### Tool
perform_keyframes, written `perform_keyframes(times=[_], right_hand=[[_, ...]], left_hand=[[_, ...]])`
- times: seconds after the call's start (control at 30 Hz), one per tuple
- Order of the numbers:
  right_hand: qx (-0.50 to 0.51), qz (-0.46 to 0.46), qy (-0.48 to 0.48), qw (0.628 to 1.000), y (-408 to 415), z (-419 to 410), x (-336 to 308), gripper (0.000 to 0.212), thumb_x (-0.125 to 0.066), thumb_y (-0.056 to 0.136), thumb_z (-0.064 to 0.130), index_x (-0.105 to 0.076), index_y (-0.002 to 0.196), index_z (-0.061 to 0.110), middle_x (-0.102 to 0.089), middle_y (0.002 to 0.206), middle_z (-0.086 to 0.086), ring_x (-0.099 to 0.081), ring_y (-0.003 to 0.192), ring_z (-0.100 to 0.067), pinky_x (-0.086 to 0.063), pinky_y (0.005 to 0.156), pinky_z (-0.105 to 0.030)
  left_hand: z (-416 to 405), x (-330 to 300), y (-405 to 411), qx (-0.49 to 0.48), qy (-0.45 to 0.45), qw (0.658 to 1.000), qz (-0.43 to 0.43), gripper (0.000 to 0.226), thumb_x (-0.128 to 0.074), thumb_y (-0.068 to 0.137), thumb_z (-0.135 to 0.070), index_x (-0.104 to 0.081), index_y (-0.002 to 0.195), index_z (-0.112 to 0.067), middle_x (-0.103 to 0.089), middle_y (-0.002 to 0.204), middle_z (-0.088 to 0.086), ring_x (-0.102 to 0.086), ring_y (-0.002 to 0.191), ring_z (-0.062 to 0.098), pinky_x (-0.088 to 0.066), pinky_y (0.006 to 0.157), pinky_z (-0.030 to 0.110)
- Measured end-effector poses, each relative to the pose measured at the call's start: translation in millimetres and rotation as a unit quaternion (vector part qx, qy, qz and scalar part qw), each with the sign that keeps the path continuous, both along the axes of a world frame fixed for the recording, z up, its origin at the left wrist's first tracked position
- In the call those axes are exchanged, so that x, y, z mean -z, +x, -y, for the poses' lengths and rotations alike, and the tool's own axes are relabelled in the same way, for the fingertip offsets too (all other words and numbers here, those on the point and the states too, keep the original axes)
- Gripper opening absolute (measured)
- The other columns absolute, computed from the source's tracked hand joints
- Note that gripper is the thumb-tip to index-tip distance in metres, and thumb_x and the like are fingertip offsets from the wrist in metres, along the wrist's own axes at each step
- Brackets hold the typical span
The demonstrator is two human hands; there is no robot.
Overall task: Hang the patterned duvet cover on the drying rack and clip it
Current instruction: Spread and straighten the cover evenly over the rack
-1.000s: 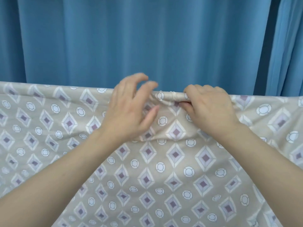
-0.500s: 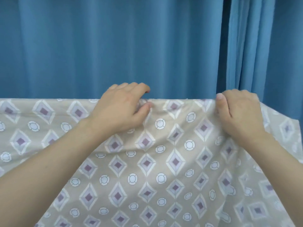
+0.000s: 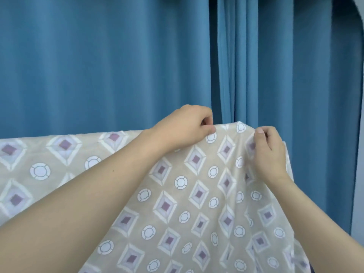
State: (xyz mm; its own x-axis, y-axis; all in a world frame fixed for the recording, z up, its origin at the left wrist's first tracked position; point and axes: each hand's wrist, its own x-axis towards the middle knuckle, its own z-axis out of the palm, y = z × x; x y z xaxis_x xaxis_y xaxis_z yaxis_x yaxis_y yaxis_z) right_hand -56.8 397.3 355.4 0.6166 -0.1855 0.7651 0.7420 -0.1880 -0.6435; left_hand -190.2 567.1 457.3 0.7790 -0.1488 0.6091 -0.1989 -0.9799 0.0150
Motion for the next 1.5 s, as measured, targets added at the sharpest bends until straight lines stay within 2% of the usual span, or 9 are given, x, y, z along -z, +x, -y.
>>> perform_keyframes(times=[0.13,0.37,0.57,0.73,0.83,0.93,1.03,1.2,1.5], right_hand=[[-0.058,-0.028,-0.013,0.998,1.9,14.9,-7.0,0.019,-0.043,0.099,0.033,-0.051,0.085,0.022,-0.063,0.091,-0.004,-0.054,0.071,-0.015,-0.044,0.067,-0.031],[-0.071,0.011,-0.011,0.997,-4.1,18.3,-12.2,0.022,-0.039,0.102,0.03,-0.049,0.085,0.021,-0.051,0.082,0.007,-0.047,0.07,-0.008,-0.041,0.068,-0.026],[-0.099,0.103,-0.05,0.988,-2.4,26.6,0.9,0.028,-0.036,0.098,0.033,-0.057,0.086,0.018,-0.054,0.093,0.012,-0.049,0.094,-0.015,-0.04,0.088,-0.037],[0.003,0.171,-0.162,0.972,2.2,33.5,26.3,0.033,-0.036,0.096,0.036,-0.058,0.08,0.016,-0.045,0.107,0.016,-0.038,0.105,-0.008,-0.032,0.099,-0.036],[0.058,0.117,-0.07,0.989,5.4,37.2,34.6,0.026,-0.038,0.096,0.038,-0.056,0.094,0.02,-0.042,0.114,0.014,-0.035,0.111,-0.005,-0.026,0.1,-0.031],[0.032,-0.065,0.071,0.995,9.8,45.5,36.4,0.027,-0.041,0.097,0.038,-0.046,0.117,0.02,-0.044,0.117,0.008,-0.044,0.109,-0.013,-0.037,0.099,-0.035],[0.002,-0.164,0.021,0.986,12.1,52.4,47.2,0.026,-0.041,0.098,0.042,-0.043,0.106,0.017,-0.056,0.096,0.005,-0.057,0.084,-0.017,-0.05,0.074,-0.04],[0.046,-0.13,0.034,0.99,18.3,57.2,50.3,0.027,-0.041,0.1,0.028,-0.048,0.085,0.006,-0.049,0.075,0.003,-0.043,0.065,-0.015,-0.038,0.06,-0.031],[-0.073,-0.071,0.284,0.953,14.0,74.2,-0.1,0.022,-0.046,0.099,0.024,-0.059,0.083,0.018,-0.059,0.082,0.005,-0.054,0.076,-0.011,-0.049,0.076,-0.028]], left_hand=[[0.9,1.1,3.2,0.023,-0.038,0.999,0.032,0.015,-0.059,0.094,-0.026,-0.062,0.083,-0.017,-0.062,0.079,-0.008,-0.054,0.07,0.008,-0.044,0.06,0.028],[3.4,10.7,1.6,0.074,-0.037,0.995,0.061,0.012,-0.058,0.095,-0.022,-0.064,0.085,-0.019,-0.056,0.09,-0.009,-0.056,0.083,0.012,-0.046,0.076,0.032],[4.9,10.0,-8.2,0.06,-0.037,0.996,-0.054,0.01,-0.07,0.086,-0.039,-0.069,0.077,-0.036,-0.049,0.108,-0.026,-0.052,0.098,-0.009,-0.038,0.098,0.035],[10.5,0.1,-12.4,0.033,0.011,0.983,-0.179,0.011,-0.076,0.08,-0.037,-0.072,0.07,-0.04,-0.035,0.12,-0.033,-0.059,0.083,-0.007,-0.043,0.093,0.036],[16.1,-1.4,-11.1,-0.031,0.086,0.975,-0.202,0.004,-0.073,0.082,-0.04,-0.071,0.079,-0.038,-0.039,0.114,-0.03,-0.056,0.088,0.0,-0.039,0.08,0.029],[21.9,-1.4,-10.7,-0.047,0.094,0.978,-0.179,0.012,-0.06,0.09,-0.04,-0.053,0.1,-0.039,-0.05,0.096,-0.028,-0.053,0.082,0.011,-0.035,0.069,0.028],[24.1,-4.9,-14.9,-0.053,0.052,0.979,-0.191,0.03,-0.054,0.091,-0.048,-0.032,0.11,-0.049,-0.06,0.09,-0.014,-0.056,0.085,0.022,-0.044,0.073,0.036],[23.6,0.7,-9.3,-0.063,0.123,0.979,-0.153,0.048,-0.035,0.1,-0.049,-0.012,0.136,-0.071,-0.048,0.131,-0.024,-0.048,0.12,0.018,-0.036,0.094,0.034],[19.9,14.4,6.1,-0.081,0.213,0.973,-0.047,0.052,-0.034,0.1,-0.026,-0.036,0.13,-0.069,-0.048,0.109,-0.016,-0.054,0.088,0.017,-0.043,0.074,0.034]])
